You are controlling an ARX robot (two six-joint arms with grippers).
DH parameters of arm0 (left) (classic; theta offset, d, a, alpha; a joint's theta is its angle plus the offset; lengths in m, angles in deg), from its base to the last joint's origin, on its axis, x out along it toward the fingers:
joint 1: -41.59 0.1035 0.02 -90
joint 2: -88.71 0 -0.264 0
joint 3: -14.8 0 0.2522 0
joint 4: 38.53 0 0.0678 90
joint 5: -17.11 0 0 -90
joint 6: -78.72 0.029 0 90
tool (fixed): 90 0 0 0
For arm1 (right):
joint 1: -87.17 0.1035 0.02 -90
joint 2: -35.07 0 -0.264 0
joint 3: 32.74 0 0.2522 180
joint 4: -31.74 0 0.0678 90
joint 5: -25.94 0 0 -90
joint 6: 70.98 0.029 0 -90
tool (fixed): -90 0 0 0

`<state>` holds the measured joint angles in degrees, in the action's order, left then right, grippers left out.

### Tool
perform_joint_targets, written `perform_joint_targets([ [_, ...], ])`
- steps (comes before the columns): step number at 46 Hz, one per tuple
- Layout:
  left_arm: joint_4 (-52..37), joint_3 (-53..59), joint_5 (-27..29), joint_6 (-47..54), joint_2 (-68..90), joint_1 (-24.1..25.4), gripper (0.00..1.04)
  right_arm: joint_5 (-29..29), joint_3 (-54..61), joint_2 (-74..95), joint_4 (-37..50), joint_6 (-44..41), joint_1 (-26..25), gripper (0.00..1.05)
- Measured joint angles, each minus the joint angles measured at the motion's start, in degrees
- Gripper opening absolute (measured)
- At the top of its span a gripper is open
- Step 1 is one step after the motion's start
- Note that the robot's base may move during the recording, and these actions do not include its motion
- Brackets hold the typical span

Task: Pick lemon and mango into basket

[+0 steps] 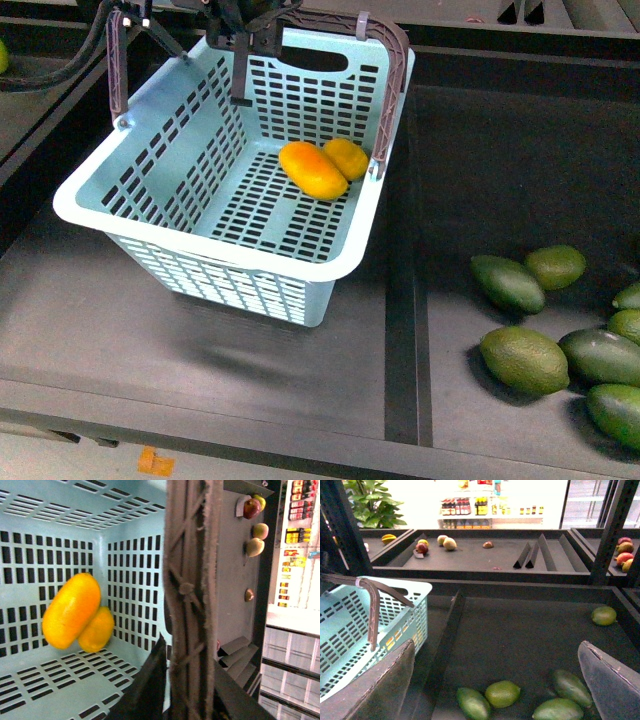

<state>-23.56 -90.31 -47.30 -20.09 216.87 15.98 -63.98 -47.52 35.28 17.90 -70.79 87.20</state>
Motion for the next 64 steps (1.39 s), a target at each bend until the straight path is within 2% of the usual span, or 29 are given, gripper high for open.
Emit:
perform_joint_targets([
  [2, 0.3, 0.5, 0.1, -0.3, -0.4, 0.0, 0.24, 0.0, 0.0, 0.0, 0.0, 0.0, 0.0, 0.96],
  [7, 1.5, 4.3, 3.0, -1.9, -4.2, 0.2, 0.49, 0.0, 0.0, 0.0, 0.0, 0.0, 0.0, 0.96],
  [12, 8.9, 8.1, 6.7, -5.1, -11.2, 0.5, 0.73, 0.0, 0.0, 0.0, 0.0, 0.0, 0.0, 0.96],
  [20, 19.8, 10.3, 7.7, -7.1, -17.2, 0.5, 0.99, 0.0, 0.0, 0.0, 0.0, 0.0, 0.0, 0.96],
  [29, 20.9, 10.5, 7.8, -7.4, -18.6, 0.5, 0.98, 0.0, 0.0, 0.0, 0.0, 0.0, 0.0, 0.96],
  [30, 18.4, 11.6, 6.7, -4.2, -18.8, 0.6, 0.96, 0.0, 0.0, 0.0, 0.0, 0.0, 0.0, 0.96],
  [32, 6.3, 17.3, 2.1, 3.6, -20.4, 1.2, 0.90, 0.0, 0.0, 0.0, 0.0, 0.0, 0.0, 0.96],
  [35, -11.8, 27.7, -3.1, 22.3, -23.2, 2.4, 0.79, 0.0, 0.0, 0.0, 0.0, 0.0, 0.0, 0.96],
  [36, -17.8, 31.4, -4.3, 30.6, -24.2, 2.9, 0.75, 0.0, 0.0, 0.0, 0.0, 0.0, 0.0, 0.96],
  [39, -44.1, 45.5, -7.0, 59.2, -28.9, 5.6, 0.59, 0.1, 0.0, 0.0, 0.0, 0.0, 0.0, 0.96],
  [41, -54.0, 51.3, -8.0, 74.2, -32.9, 7.5, 0.49, 0.0, 0.0, 0.0, 0.0, 0.0, 0.0, 0.96],
  [45, -59.1, 58.4, -9.9, 88.8, -39.3, 10.2, 0.30, 0.0, 0.0, 0.0, 0.0, 0.0, 0.0, 0.96],
  [50, -60.0, 67.8, -13.6, 95.7, -44.9, 12.9, 0.04, 0.0, 0.0, 0.0, 0.0, 0.0, 0.0, 0.96],
  [64, -58.4, 79.8, -18.3, 97.8, -58.9, 18.1, 0.03, 0.0, 0.0, 0.0, 0.0, 0.0, 0.0, 0.96],
])
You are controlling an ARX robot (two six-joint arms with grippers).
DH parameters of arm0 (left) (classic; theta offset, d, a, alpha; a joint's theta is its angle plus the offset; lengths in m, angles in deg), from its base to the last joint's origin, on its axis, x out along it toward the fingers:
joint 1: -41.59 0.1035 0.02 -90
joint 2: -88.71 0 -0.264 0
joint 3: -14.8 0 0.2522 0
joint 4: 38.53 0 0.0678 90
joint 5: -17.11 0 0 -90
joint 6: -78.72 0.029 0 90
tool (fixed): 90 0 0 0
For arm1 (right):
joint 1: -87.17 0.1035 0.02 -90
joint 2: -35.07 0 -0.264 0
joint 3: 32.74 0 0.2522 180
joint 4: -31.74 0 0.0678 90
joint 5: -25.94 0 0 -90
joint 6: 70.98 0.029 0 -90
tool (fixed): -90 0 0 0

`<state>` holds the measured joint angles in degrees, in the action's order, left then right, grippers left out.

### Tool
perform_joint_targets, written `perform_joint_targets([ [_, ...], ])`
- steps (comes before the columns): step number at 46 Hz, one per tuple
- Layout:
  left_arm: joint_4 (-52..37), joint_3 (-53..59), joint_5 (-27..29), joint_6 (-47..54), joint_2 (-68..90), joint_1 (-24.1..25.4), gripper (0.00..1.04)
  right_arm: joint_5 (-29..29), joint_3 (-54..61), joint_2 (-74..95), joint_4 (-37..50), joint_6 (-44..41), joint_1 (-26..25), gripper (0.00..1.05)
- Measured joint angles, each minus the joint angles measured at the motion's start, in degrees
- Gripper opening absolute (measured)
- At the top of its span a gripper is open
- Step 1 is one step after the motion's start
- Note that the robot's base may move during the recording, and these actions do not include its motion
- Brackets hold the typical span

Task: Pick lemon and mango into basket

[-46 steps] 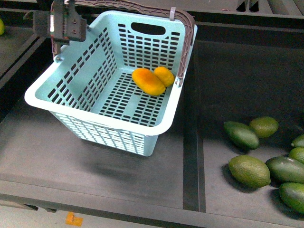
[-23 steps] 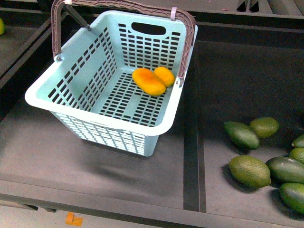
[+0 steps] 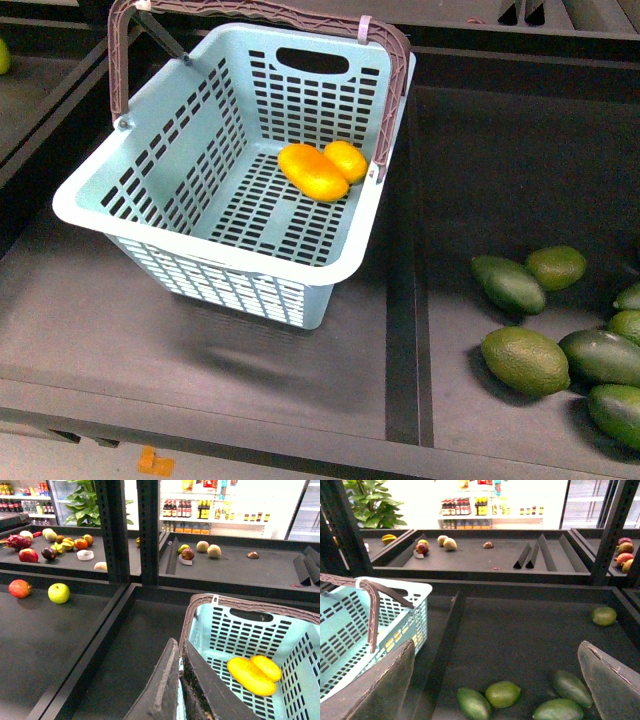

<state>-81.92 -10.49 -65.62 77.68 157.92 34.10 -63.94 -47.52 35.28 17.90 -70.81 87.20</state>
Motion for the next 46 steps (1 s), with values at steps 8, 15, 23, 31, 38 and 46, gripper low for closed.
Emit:
perform_joint_targets([
  [8, -1.4, 5.0, -1.7, 0.2, -3.8, 1.8, 0.03, 0.0, 0.0, 0.0, 0.0, 0.0, 0.0, 0.96],
  [15, 4.1, 7.8, -6.6, 0.3, -11.6, 5.4, 0.03, 0.0, 0.0, 0.0, 0.0, 0.0, 0.0, 0.96],
  [23, 12.0, 9.7, -7.3, 0.4, -21.5, 7.2, 0.03, 0.0, 0.0, 0.0, 0.0, 0.0, 0.0, 0.96],
  [31, 21.0, 10.6, -7.3, 0.4, -32.0, 7.2, 0.03, 0.0, 0.0, 0.0, 0.0, 0.0, 0.0, 0.96],
  [38, 27.8, 10.6, -7.3, 0.4, -39.5, 7.2, 0.03, 0.0, 0.0, 0.0, 0.0, 0.0, 0.0, 0.96],
  [46, 34.8, 10.7, -7.3, 0.4, -46.8, 7.2, 0.03, 0.0, 0.0, 0.0, 0.0, 0.0, 0.0, 0.96],
])
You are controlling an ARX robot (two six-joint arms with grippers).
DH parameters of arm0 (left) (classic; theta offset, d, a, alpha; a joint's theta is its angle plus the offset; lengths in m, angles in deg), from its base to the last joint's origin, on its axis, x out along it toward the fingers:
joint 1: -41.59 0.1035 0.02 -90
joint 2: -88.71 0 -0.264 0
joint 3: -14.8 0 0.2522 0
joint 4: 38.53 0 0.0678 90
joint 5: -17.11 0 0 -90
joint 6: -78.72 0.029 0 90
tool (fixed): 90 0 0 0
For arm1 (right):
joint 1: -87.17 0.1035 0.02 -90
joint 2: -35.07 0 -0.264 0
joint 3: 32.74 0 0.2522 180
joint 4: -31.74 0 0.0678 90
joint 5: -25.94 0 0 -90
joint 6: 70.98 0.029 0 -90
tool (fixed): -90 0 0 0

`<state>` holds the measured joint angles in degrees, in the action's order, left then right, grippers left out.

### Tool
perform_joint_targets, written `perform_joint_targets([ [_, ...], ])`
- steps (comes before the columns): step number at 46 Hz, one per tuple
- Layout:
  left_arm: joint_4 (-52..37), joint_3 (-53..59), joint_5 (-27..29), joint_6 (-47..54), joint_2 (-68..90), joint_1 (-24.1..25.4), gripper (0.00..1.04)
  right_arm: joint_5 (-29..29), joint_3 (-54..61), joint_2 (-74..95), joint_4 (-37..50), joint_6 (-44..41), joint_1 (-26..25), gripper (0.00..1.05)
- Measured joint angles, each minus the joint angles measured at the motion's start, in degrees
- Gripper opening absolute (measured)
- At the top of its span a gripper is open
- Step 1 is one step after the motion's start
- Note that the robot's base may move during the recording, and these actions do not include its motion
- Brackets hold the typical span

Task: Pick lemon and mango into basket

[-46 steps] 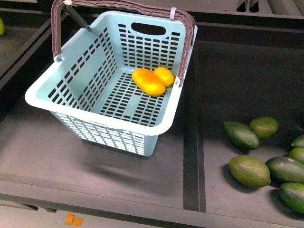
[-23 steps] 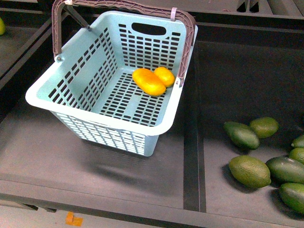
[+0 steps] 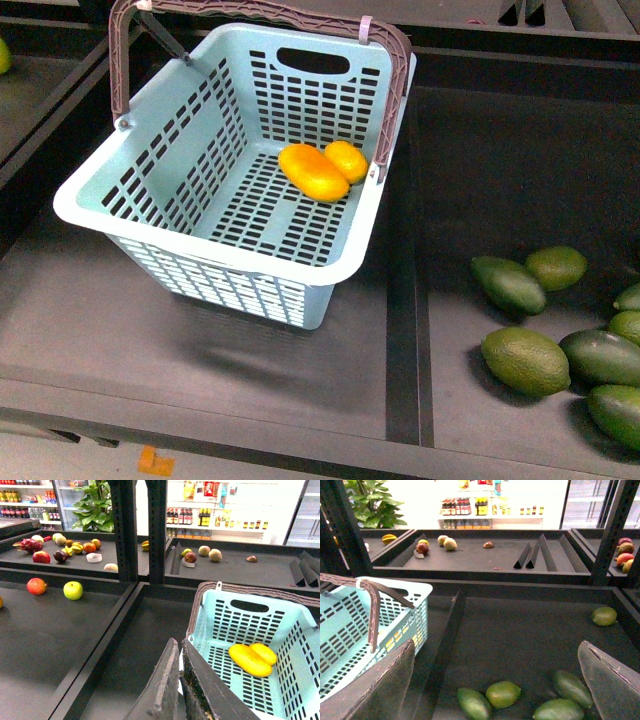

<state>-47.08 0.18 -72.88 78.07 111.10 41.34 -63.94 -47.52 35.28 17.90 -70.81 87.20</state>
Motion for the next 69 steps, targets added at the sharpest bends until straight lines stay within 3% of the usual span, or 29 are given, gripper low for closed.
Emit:
perform_joint_targets([
  [27, 12.5, 0.0, 0.0, 0.0, -12.5, 0.0, 0.03, 0.0, 0.0, 0.0, 0.0, 0.0, 0.0, 0.96],
  [31, 21.7, 0.0, 0.0, 0.0, -20.9, 0.0, 0.03, 0.0, 0.0, 0.0, 0.0, 0.0, 0.0, 0.96],
  [51, 22.2, 0.0, 0.0, 0.0, -22.0, 0.0, 0.04, 0.0, 0.0, 0.0, 0.0, 0.0, 0.0, 0.96],
  [69, 22.2, 0.0, 0.0, 0.0, -22.0, 0.0, 0.98, 0.0, 0.0, 0.0, 0.0, 0.0, 0.0, 0.96],
])
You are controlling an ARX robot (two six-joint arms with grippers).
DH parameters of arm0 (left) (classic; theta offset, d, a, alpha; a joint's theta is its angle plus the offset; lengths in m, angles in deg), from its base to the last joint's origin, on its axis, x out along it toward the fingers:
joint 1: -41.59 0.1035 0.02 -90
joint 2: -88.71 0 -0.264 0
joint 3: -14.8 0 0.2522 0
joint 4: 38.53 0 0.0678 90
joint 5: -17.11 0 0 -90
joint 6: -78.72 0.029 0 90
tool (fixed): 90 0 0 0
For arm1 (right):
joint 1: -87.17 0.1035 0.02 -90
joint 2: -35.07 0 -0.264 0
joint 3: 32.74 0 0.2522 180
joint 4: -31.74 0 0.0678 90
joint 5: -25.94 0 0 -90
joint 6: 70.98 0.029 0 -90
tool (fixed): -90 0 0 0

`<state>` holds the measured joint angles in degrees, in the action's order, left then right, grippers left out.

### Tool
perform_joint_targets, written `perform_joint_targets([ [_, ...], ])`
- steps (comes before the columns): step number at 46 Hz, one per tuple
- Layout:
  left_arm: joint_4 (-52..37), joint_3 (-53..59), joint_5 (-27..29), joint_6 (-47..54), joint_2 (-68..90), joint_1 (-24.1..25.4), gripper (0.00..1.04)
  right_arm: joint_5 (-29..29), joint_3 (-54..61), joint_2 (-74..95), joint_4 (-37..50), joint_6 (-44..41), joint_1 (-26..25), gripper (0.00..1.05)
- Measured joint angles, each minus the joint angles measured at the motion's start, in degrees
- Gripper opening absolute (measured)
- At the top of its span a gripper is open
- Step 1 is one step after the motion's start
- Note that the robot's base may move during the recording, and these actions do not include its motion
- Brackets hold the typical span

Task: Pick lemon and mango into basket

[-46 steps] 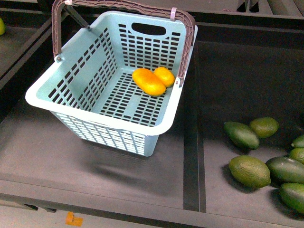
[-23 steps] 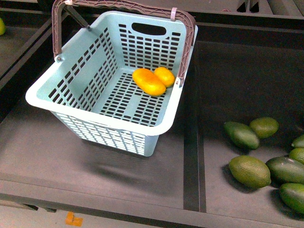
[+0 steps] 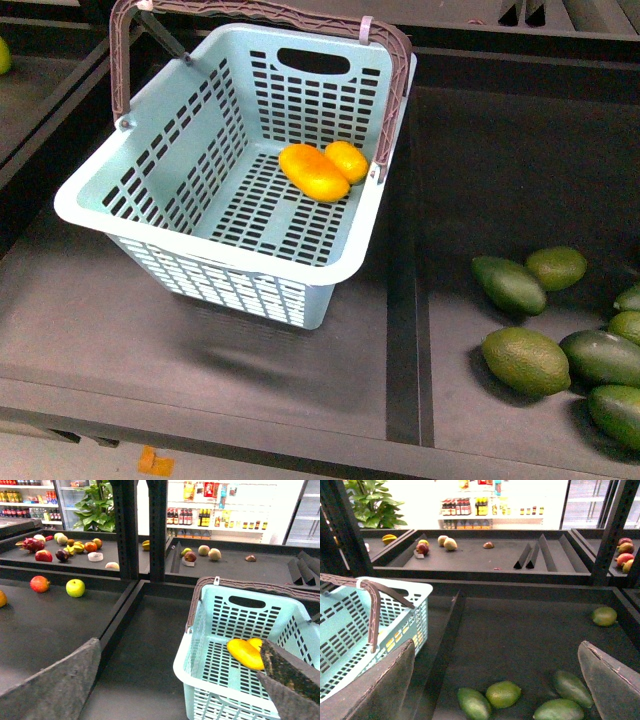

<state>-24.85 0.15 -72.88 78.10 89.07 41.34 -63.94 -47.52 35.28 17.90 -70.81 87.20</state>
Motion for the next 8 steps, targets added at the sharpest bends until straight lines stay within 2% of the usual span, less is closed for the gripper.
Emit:
perform_joint_targets([
  [8, 0.0, 0.0, 0.0, 0.1, 0.0, 0.0, 0.98, 0.0, 0.0, 0.0, 0.0, 0.0, 0.0, 0.96],
])
